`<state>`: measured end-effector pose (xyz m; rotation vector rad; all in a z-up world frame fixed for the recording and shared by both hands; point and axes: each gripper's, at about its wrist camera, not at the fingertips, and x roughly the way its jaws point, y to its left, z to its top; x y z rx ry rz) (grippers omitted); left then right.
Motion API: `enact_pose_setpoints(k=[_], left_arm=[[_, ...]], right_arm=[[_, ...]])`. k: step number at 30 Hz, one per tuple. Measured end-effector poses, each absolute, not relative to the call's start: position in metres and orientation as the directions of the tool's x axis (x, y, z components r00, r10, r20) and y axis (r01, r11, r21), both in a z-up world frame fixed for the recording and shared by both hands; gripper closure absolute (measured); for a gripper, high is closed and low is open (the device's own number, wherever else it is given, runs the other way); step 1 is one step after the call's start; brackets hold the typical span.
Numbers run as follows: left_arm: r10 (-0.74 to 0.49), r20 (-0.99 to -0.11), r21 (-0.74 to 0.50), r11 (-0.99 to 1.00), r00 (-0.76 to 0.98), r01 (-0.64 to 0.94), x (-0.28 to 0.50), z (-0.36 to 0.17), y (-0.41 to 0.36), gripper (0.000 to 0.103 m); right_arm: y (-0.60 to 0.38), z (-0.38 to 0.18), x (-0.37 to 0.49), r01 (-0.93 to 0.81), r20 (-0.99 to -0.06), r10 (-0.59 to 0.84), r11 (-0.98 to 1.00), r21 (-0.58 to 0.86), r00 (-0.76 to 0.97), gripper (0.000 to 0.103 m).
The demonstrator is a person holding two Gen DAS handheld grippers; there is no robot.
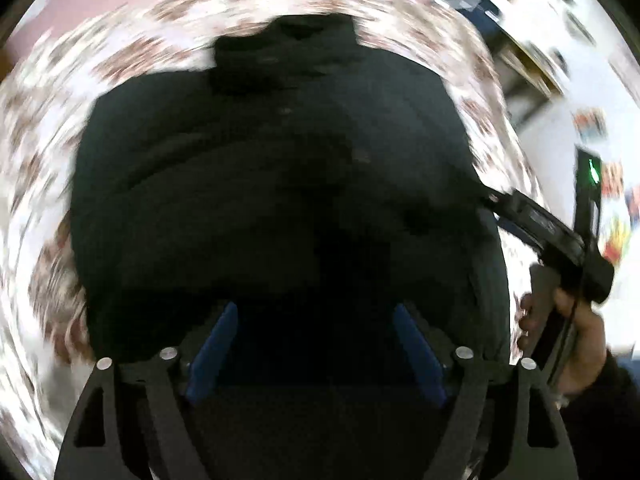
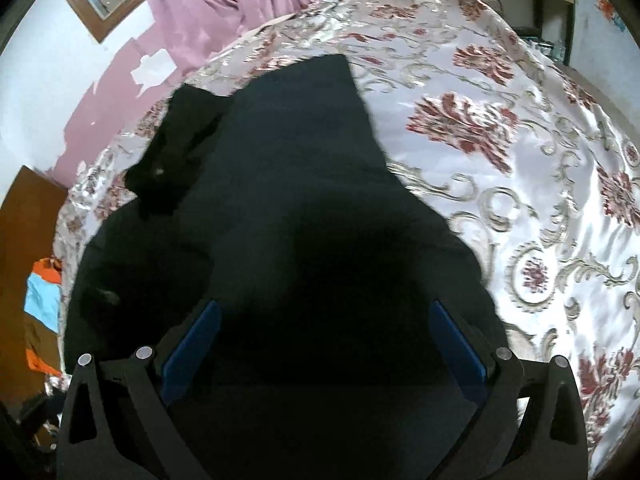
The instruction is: Fold large clothes
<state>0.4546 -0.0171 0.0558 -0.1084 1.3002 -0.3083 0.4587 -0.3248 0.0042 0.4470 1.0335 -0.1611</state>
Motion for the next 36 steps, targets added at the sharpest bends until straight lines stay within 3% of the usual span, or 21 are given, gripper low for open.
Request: enact_pose_setpoints(k=[7,10,17,23,25,31,34,36], left_arm=[[-0.155,-0.955,-0.198,0.967,0.251,-0.157,0.462,0.038,0.076,0.020],[-0.112,-0.955,-0.188,0.944,0.276,-0.270,0.461,0.037,0.109,0.015],[0.006,-0.976,-0.105,0.865,0.219,-0.491,0.448,0.018,0.165,0.013],[-0.019,-0.972,-0.140,0.847,0.233,-0.514,0.439,0.011,0.183,0.013],[-0.023,-0.971,-0.141,0.855,0.236,-0.498,0.441,0.010,0.184,0.013],[-0.032,-0.959,-0.167,0.866,0.283,-0.471,0.443,0.021,0.176,0.013],[-0.030,-0.955,-0.165,0.880,0.296,-0.445,0.448,0.025,0.171,0.013],[-0.034,-0.953,-0.168,0.885,0.300,-0.434,0.451,0.026,0.168,0.013]], right_arm=[[-0.251,0.031,0.500,0.238,-0.856,0.096,0.939,0.247,0.508,0.002],[-0.212,0.049,0.518,0.184,-0.834,0.104,0.954,0.238,0.543,0.002],[-0.106,0.021,0.554,-0.021,-0.908,-0.118,0.990,-0.138,0.402,0.002],[-0.114,0.010,0.537,0.061,-0.886,-0.291,0.956,-0.289,0.362,0.002],[-0.134,0.011,0.530,0.117,-0.886,-0.302,0.953,-0.279,0.352,0.002],[-0.182,0.012,0.514,0.228,-0.927,-0.116,0.973,-0.034,0.357,0.003],[-0.201,0.023,0.501,0.259,-0.910,-0.044,0.963,0.071,0.413,0.022],[-0.213,0.024,0.495,0.282,-0.898,-0.006,0.950,0.132,0.441,0.066]])
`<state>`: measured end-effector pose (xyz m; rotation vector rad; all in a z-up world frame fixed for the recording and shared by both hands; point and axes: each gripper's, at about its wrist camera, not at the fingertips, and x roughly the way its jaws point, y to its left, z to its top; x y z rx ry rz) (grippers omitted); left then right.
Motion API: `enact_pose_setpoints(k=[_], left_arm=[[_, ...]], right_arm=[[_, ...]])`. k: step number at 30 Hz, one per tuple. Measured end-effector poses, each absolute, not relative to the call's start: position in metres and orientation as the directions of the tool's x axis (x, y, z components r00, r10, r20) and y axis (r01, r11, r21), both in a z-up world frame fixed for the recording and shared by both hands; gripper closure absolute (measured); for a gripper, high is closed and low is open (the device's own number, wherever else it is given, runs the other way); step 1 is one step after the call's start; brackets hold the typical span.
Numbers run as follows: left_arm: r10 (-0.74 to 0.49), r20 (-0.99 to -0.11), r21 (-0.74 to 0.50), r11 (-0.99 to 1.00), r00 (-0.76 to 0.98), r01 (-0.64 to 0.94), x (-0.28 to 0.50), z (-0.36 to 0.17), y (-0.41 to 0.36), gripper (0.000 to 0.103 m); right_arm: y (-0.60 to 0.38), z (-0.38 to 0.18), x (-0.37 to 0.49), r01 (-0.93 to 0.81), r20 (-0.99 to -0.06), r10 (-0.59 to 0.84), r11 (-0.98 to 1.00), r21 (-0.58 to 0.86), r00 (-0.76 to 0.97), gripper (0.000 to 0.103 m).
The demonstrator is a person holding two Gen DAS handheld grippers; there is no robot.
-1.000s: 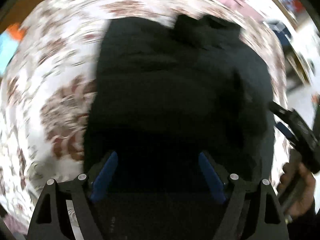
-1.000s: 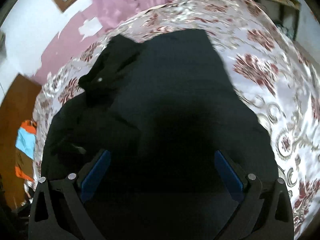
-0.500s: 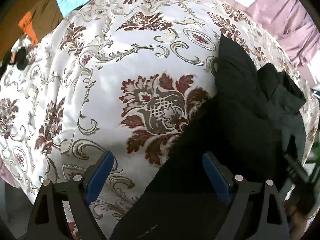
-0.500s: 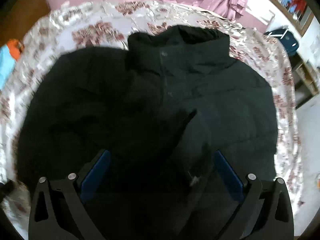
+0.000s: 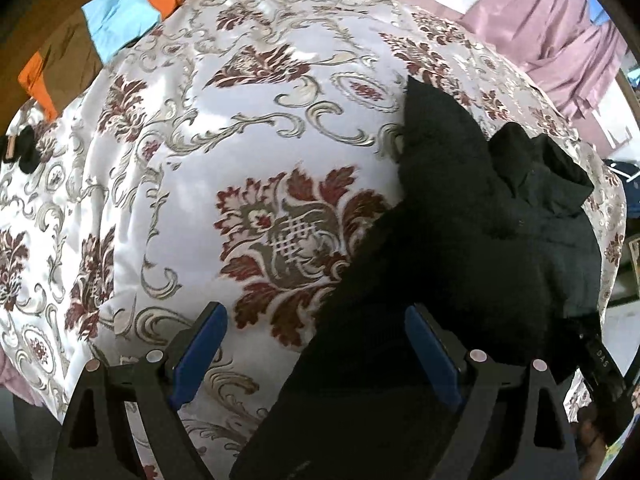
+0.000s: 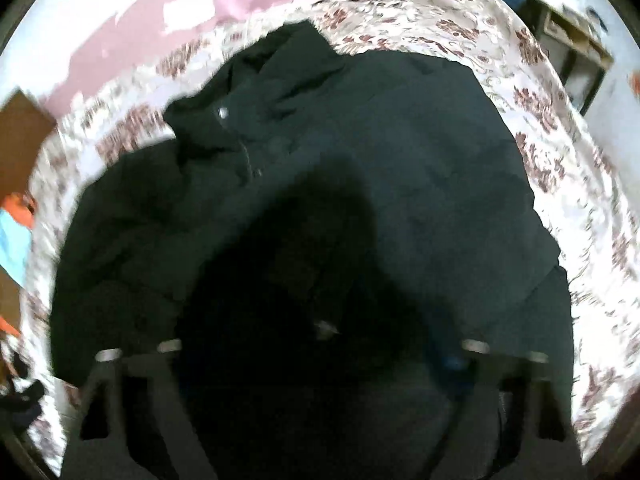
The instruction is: Fold large clothes
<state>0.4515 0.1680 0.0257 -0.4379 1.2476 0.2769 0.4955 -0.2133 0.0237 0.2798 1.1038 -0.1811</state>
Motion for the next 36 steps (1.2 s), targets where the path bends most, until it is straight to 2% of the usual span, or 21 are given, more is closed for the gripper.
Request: enact_pose_setpoints(k=[1,2,3,9,13,16,20,22,23,24,26,29,31,34,36], left_arm=[[-0.035,-0.953,-0.168,0.888,0.302,-0.429,0.453,0.027,0.166,0.013],[-0.035,-0.952,-0.169,0.890,0.306,-0.424,0.455,0.028,0.165,0.013],[-0.034,-0.950,-0.169,0.892,0.310,-0.419,0.455,0.029,0.163,0.013],[-0.061,-0.935,-0.201,0.904,0.350,-0.378,0.465,0.034,0.151,0.013],[-0.083,-0.926,-0.219,0.913,0.369,-0.345,0.477,0.036,0.138,0.013],[-0.112,-0.921,-0.229,0.930,0.374,-0.286,0.494,0.034,0.123,0.013],[-0.107,-0.922,-0.199,0.956,0.373,-0.216,0.522,0.026,0.104,0.013],[-0.103,-0.924,-0.184,0.964,0.369,-0.191,0.534,0.025,0.099,0.013],[-0.105,-0.923,-0.182,0.967,0.370,-0.178,0.540,0.027,0.098,0.013],[-0.109,-0.920,-0.185,0.968,0.377,-0.171,0.543,0.029,0.097,0.013],[-0.111,-0.912,-0.183,0.971,0.394,-0.151,0.550,0.035,0.095,0.013],[-0.126,-0.903,-0.177,0.980,0.411,-0.088,0.559,0.041,0.084,0.013],[-0.157,-0.898,-0.187,0.982,0.410,-0.034,0.565,0.041,0.071,0.013],[-0.293,-0.859,-0.297,0.953,0.421,0.057,0.572,0.038,0.052,0.013],[-0.337,-0.839,-0.326,0.940,0.427,0.101,0.574,0.031,0.037,0.013]], right_arm=[[-0.220,0.025,0.492,0.302,-0.896,-0.005,0.942,0.145,0.444,0.072],[-0.226,0.025,0.488,0.310,-0.888,0.009,0.936,0.170,0.459,0.083],[-0.229,0.025,0.483,0.312,-0.880,0.019,0.931,0.189,0.475,0.088],[-0.244,0.075,0.473,0.251,-0.763,-0.023,0.950,0.184,0.646,0.091],[-0.265,0.112,0.479,0.233,-0.675,-0.090,0.964,0.124,0.732,0.091],[-0.286,0.119,0.493,0.249,-0.666,-0.140,0.966,0.071,0.733,0.091],[-0.304,0.100,0.508,0.293,-0.712,-0.181,0.955,0.037,0.679,0.091],[-0.312,0.082,0.513,0.311,-0.750,-0.187,0.950,0.026,0.634,0.082],[-0.313,0.075,0.515,0.312,-0.768,-0.194,0.950,0.007,0.611,0.069],[-0.313,0.068,0.514,0.308,-0.781,-0.210,0.951,-0.025,0.588,0.052],[-0.313,0.068,0.507,0.304,-0.766,-0.258,0.949,-0.085,0.589,0.036],[-0.312,0.079,0.496,0.314,-0.736,-0.321,0.937,-0.154,0.596,0.029],[-0.314,0.085,0.495,0.304,-0.735,-0.301,0.943,-0.135,0.607,0.029],[-0.309,0.081,0.503,0.219,-0.764,-0.172,0.975,-0.041,0.622,0.029],[-0.303,0.065,0.513,0.155,-0.817,-0.057,0.987,0.039,0.573,0.029]])
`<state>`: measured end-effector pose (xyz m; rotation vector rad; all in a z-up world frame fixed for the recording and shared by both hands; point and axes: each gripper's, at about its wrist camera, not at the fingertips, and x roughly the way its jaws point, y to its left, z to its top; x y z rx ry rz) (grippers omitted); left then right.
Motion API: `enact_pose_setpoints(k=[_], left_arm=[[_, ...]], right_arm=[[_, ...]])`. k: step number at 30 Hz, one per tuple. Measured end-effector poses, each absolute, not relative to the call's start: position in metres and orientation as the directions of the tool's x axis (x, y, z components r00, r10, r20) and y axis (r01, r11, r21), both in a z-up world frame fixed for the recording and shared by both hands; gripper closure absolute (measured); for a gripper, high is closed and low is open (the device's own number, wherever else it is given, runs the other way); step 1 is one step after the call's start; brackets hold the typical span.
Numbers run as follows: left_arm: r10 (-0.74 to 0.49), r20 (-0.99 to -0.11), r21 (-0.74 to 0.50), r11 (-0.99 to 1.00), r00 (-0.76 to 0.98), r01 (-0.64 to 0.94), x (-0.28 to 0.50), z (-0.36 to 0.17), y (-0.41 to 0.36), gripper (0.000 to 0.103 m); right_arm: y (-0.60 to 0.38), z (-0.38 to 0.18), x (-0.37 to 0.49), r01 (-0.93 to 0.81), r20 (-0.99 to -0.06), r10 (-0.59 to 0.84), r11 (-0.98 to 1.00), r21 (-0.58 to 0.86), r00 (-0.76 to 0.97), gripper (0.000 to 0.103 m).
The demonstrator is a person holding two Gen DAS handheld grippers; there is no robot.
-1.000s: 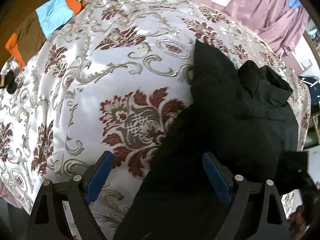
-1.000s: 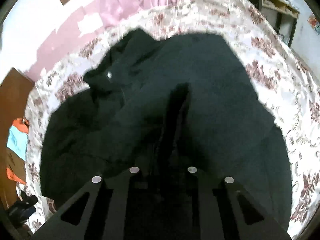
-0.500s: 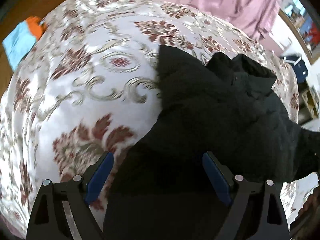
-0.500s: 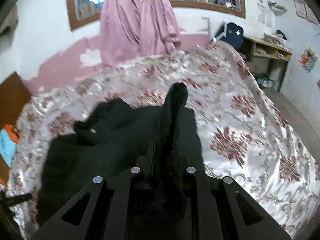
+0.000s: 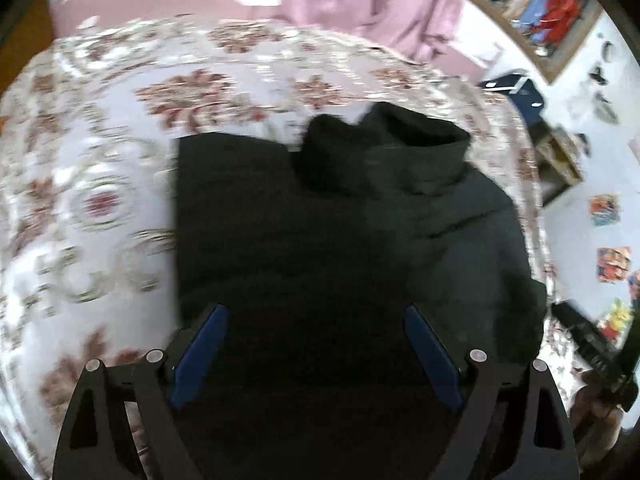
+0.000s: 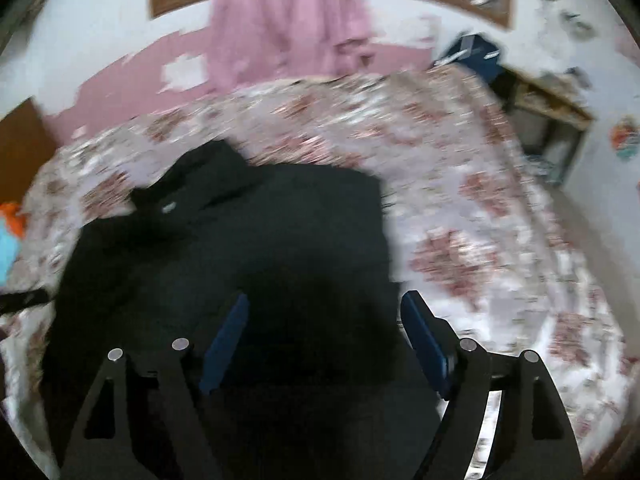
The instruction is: Fold large clothes
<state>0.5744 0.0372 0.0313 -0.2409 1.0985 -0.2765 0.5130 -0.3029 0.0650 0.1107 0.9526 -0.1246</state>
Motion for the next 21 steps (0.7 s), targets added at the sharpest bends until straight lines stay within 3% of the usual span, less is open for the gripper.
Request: enact_pose_setpoints(k=[2,8,10,12,14,21], left_arm=[[-0.327,-0.851,-0.300,0.945,0.411,0.130,0.578,0.019,0.022,0.013],[-0.270,-0.918,-0.217,0.955,0.290,0.204,0.579,-0.024,-0.003,0.013],[-0.263,-0.922,-0.204,0.954,0.284,0.222,0.579,-0.032,-0.003,0.013],[-0.263,-0.920,-0.202,0.953,0.291,0.225,0.577,-0.037,-0.003,0.011],[-0.244,-0.922,-0.177,0.956,0.300,0.233,0.573,-0.044,-0.007,0.010],[-0.162,-0.943,-0.081,0.959,0.291,0.271,0.570,-0.061,-0.023,0.008]], right_arm=[[-0.301,0.049,0.518,0.128,-0.842,0.039,0.984,0.127,0.537,0.029],[-0.304,0.004,0.537,0.120,-0.919,-0.088,0.992,-0.045,0.384,0.029],[-0.310,-0.008,0.538,0.120,-0.924,-0.065,0.993,-0.021,0.377,0.025],[-0.313,-0.012,0.537,0.124,-0.911,-0.029,0.992,0.024,0.412,0.011],[-0.308,-0.019,0.533,0.110,-0.896,-0.037,0.994,0.013,0.443,0.006],[-0.300,-0.044,0.529,0.103,-0.856,-0.086,0.994,-0.038,0.510,0.001]])
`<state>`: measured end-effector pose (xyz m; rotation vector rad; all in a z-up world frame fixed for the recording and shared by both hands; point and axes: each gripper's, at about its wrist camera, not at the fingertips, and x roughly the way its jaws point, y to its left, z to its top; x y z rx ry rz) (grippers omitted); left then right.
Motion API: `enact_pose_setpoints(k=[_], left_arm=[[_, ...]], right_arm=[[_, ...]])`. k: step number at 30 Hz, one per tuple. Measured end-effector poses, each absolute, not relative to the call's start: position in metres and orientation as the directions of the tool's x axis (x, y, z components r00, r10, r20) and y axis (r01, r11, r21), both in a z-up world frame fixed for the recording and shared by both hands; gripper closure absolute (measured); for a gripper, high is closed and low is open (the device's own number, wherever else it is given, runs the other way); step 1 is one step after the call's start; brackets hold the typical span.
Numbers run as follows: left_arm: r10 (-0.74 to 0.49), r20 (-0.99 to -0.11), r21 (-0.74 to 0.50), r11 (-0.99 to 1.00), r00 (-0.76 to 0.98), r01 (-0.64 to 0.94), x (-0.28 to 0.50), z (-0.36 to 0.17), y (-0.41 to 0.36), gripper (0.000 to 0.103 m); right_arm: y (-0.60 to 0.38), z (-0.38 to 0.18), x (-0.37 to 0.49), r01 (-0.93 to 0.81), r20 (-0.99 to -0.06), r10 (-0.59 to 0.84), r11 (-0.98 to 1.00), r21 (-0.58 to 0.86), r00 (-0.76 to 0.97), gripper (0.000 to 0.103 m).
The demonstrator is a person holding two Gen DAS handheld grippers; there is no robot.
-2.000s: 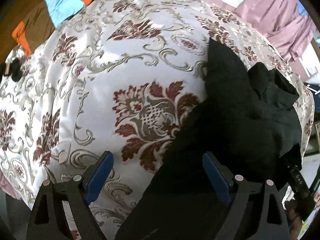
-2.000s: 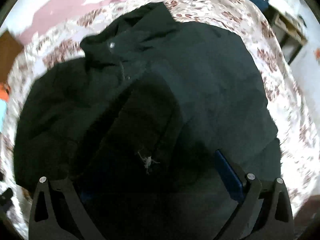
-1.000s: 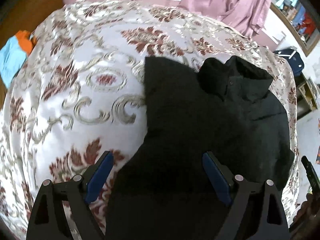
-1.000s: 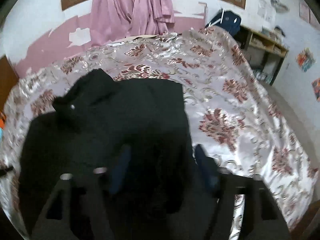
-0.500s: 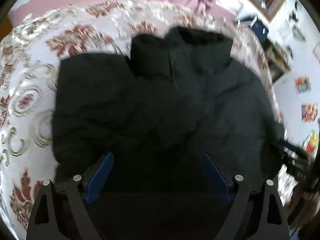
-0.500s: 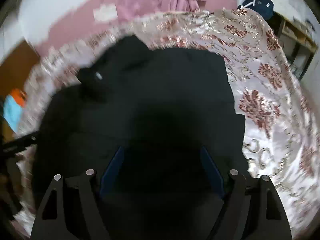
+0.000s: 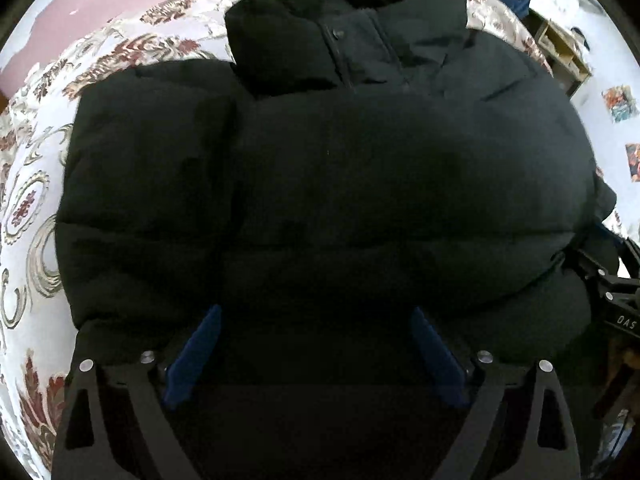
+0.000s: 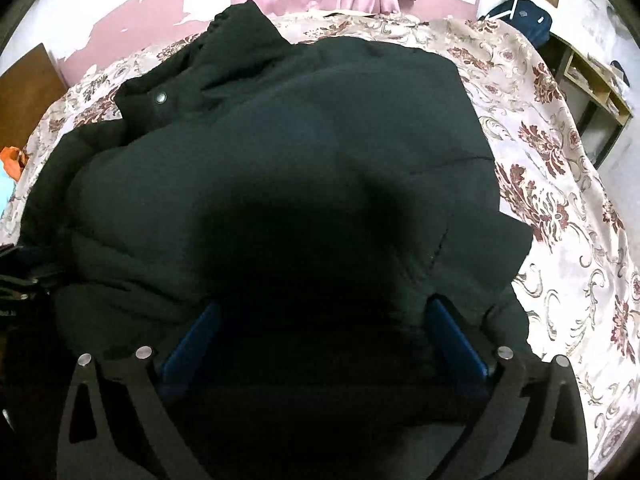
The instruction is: Fold large clothes
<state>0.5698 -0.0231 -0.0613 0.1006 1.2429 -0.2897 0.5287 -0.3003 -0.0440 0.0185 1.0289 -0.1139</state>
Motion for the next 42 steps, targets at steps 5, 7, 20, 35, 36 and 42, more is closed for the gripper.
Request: enact_pose_setpoints(k=[5,7,20,35,36,42], left_arm=[[-0.191,-0.960,-0.133,0.955,0.205,0.267,0.577,-0.059,-0.022,0.004],[-0.231,-0.961,-0.185,0.946,0.153,0.268,0.582,-0.052,-0.014,0.004],[-0.301,-0.929,-0.304,0.952,0.216,0.020,0.649,0.012,0.081,0.003],[-0.233,-0.956,-0.220,0.971,0.177,0.090,0.778,-0.001,0.031,0.003],[-0.223,-0.960,-0.210,0.973,0.169,0.094,0.782,-0.006,0.029,0.003],[-0.170,-0.976,-0.162,0.984,0.137,0.071,0.812,-0.029,0.019,0.003]], right_arm=[[-0.298,-0.039,0.535,0.079,-0.875,-0.084,0.996,-0.052,0.477,0.001],[-0.299,-0.037,0.538,0.058,-0.894,-0.060,0.998,-0.038,0.444,0.001],[-0.301,0.061,0.611,-0.192,-0.974,0.056,0.981,0.013,0.219,0.001],[-0.227,0.067,0.768,-0.231,-0.933,0.025,0.971,-0.063,0.358,0.001],[-0.225,0.059,0.777,-0.233,-0.941,0.029,0.971,-0.054,0.338,0.001],[-0.210,0.024,0.819,-0.256,-0.966,-0.020,0.963,-0.087,0.256,0.001]])
